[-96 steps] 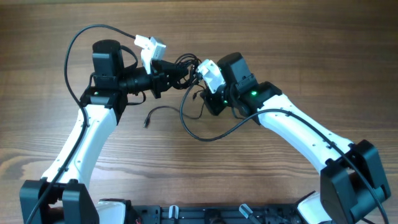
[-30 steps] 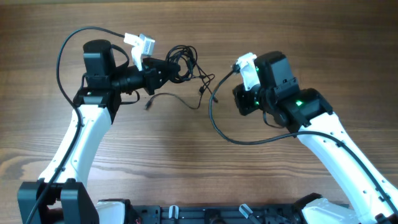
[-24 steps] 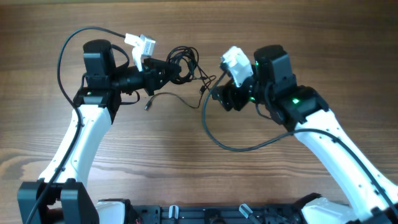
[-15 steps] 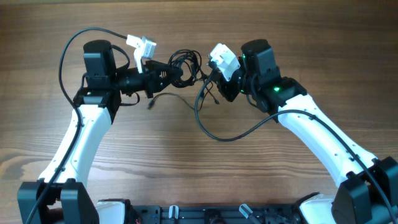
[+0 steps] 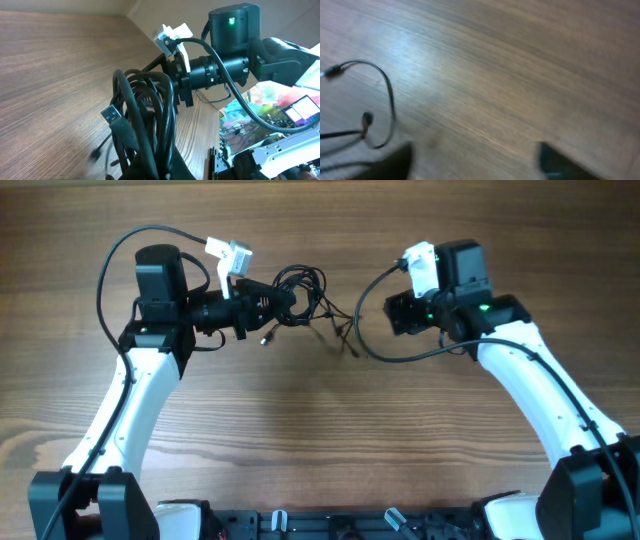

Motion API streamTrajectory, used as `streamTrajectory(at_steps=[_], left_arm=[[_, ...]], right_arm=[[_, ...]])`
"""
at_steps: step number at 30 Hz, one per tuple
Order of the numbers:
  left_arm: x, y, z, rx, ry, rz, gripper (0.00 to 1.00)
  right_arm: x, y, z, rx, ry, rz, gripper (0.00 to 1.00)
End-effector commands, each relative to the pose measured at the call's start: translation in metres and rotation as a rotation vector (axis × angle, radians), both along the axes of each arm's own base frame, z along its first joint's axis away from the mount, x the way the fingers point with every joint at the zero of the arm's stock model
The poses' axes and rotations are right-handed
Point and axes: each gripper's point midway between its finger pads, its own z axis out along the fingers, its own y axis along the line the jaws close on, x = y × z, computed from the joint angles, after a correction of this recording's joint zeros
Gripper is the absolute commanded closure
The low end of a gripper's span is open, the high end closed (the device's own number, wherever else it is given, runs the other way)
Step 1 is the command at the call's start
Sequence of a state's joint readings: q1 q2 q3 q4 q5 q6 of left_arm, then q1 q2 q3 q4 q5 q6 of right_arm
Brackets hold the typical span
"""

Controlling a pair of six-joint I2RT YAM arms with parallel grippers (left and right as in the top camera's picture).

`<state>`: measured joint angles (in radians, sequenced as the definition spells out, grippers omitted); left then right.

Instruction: Untangle cables

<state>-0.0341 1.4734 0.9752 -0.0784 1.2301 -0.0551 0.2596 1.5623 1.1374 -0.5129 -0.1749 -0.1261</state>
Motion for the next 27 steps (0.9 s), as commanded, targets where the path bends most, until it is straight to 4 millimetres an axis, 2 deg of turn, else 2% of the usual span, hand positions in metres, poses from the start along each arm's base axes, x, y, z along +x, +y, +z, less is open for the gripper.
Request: streamTrajectory(at_steps=[1, 3, 5, 7, 9, 12, 17, 21, 22, 27], left_arm=[[-0.003, 0.0, 0.01, -0.015, -0.033, -0.024, 0.96], [-0.008, 0.0, 0.005, 0.006, -0.07, -0.043, 0.96], [-0.014, 0.0, -0.003, 0.024, -0.074, -0.062, 0.96], [-0.024, -0.001, -0.011, 0.035, -0.066, -0.091, 0.96], [-0.035, -0.003, -0.01, 0.014, -0.079, -0.138, 0.96], [-0.041, -0.004, -0.006, -0.015, -0.088, -0.167, 0.96], [-0.045, -0.005, -0.001, -0.046, -0.083, -0.19, 0.96], [-0.05, -0.012, -0.001, -0.049, -0.08, -0.215, 0.96], [-0.052, -0.015, -0.001, -0.05, -0.079, -0.226, 0.96], [-0.062, -0.028, -0.003, -0.048, -0.054, -0.266, 0.96]], right_arm=[[-0.017, 0.044, 0.01, 0.189, 0.039, 0.178, 0.04], [-0.028, 0.068, 0.027, 0.288, -0.007, 0.353, 0.04], [-0.035, 0.083, 0.042, 0.347, -0.071, 0.49, 0.04], [-0.03, 0.086, 0.05, 0.357, -0.12, 0.512, 0.07], [-0.026, 0.091, 0.06, 0.384, -0.167, 0.541, 0.16], [-0.034, 0.105, 0.081, 0.483, -0.223, 0.64, 0.2], [-0.034, 0.111, 0.089, 0.526, -0.216, 0.631, 0.2], [-0.044, 0.129, 0.093, 0.535, -0.226, 0.68, 0.22], [-0.042, 0.131, 0.095, 0.532, -0.24, 0.681, 0.26], [-0.032, 0.133, 0.105, 0.559, -0.264, 0.631, 0.28]])
